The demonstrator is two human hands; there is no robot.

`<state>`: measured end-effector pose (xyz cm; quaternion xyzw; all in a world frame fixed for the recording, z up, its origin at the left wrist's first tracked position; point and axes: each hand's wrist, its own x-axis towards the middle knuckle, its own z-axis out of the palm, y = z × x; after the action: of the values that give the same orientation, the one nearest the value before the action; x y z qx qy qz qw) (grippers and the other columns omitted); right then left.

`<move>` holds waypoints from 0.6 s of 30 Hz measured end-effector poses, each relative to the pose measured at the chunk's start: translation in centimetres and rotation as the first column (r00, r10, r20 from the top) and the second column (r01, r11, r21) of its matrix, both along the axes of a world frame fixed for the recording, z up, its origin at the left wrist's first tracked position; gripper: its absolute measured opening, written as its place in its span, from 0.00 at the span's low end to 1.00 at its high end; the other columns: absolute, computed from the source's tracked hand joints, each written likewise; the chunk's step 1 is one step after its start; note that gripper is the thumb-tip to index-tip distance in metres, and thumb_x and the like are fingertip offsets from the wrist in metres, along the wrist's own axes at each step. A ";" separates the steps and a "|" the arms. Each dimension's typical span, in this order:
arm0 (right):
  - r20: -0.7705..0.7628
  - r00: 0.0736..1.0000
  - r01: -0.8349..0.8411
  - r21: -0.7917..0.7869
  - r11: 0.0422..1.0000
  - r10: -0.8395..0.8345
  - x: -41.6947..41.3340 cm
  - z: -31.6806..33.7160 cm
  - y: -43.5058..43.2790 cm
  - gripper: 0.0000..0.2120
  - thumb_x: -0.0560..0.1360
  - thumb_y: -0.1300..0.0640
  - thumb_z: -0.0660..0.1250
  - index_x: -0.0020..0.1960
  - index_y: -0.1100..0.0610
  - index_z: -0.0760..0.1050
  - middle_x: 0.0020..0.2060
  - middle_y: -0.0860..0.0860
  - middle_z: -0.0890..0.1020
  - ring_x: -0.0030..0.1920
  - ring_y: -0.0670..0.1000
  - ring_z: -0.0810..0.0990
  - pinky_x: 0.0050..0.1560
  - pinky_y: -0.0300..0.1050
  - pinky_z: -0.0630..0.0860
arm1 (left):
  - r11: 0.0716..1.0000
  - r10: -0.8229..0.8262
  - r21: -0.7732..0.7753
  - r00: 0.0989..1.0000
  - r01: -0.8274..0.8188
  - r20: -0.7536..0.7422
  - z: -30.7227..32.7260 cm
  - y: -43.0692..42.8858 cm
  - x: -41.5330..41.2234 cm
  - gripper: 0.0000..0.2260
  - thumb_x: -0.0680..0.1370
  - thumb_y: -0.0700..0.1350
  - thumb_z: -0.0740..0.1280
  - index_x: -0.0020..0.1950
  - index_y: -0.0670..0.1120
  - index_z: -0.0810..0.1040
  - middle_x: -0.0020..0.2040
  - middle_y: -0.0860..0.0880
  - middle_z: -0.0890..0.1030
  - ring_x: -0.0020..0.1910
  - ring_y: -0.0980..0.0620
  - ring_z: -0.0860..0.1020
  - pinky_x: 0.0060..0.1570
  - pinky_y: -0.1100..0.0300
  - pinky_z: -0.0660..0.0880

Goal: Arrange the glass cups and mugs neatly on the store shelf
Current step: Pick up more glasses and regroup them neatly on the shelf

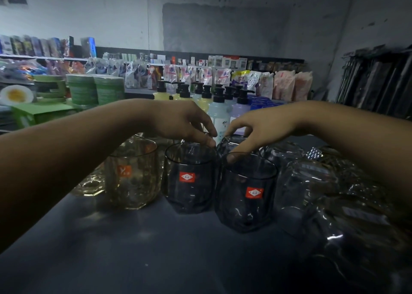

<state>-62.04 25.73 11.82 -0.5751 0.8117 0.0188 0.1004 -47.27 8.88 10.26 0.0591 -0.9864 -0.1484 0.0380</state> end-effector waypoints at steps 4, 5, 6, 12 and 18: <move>-0.005 1.000 -0.018 -0.047 0.999 0.017 -0.6 -0.2 0.8 0.34 0.71 0.36 0.72 0.73 0.47 0.70 0.53 0.39 0.73 0.54 0.45 0.73 0.61 0.45 0.71 | 1.000 0.008 -0.016 1.000 -0.008 0.002 0.1 0.2 0.1 0.20 0.73 0.61 0.71 0.63 0.56 0.82 0.51 0.58 0.84 0.51 0.61 0.82 0.49 0.64 0.73; 0.002 1.000 -0.018 -0.058 0.998 0.018 -0.6 -0.3 0.9 0.34 0.72 0.36 0.72 0.73 0.47 0.70 0.50 0.36 0.73 0.53 0.44 0.74 0.61 0.46 0.71 | 1.000 0.010 -0.025 1.000 -0.010 0.007 0.1 0.3 0.1 0.20 0.73 0.61 0.71 0.63 0.56 0.81 0.52 0.58 0.84 0.51 0.61 0.82 0.49 0.63 0.73; 0.009 1.000 -0.017 -0.068 0.998 0.018 -0.6 -0.4 1.0 0.34 0.71 0.36 0.72 0.74 0.47 0.70 0.48 0.35 0.72 0.52 0.43 0.75 0.63 0.47 0.72 | 0.999 0.012 -0.035 1.000 -0.012 0.007 0.1 0.4 0.0 0.21 0.73 0.62 0.71 0.63 0.57 0.81 0.52 0.57 0.85 0.52 0.60 0.82 0.50 0.62 0.74; -0.016 0.999 -0.039 -0.140 0.989 0.037 -0.1 -0.6 1.9 0.33 0.74 0.35 0.69 0.74 0.48 0.69 0.61 0.45 0.78 0.59 0.47 0.78 0.64 0.46 0.74 | 0.993 0.054 -0.108 0.998 -0.055 -0.012 0.3 1.2 0.7 0.24 0.72 0.67 0.67 0.63 0.56 0.81 0.56 0.56 0.84 0.54 0.58 0.82 0.61 0.50 0.78; -0.122 0.983 -0.175 -0.443 0.879 0.134 1.5 0.2 6.3 0.21 0.75 0.37 0.67 0.64 0.44 0.77 0.57 0.39 0.81 0.56 0.39 0.79 0.58 0.46 0.79 | 0.976 -0.071 -0.218 0.913 -0.019 -0.401 0.8 4.9 4.2 0.18 0.79 0.62 0.63 0.60 0.52 0.83 0.55 0.59 0.82 0.52 0.63 0.80 0.49 0.57 0.81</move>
<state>-60.52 32.07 12.06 -0.6441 0.7490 -0.1370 -0.0736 -43.08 13.83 11.03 0.0092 -0.9679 -0.0494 0.2463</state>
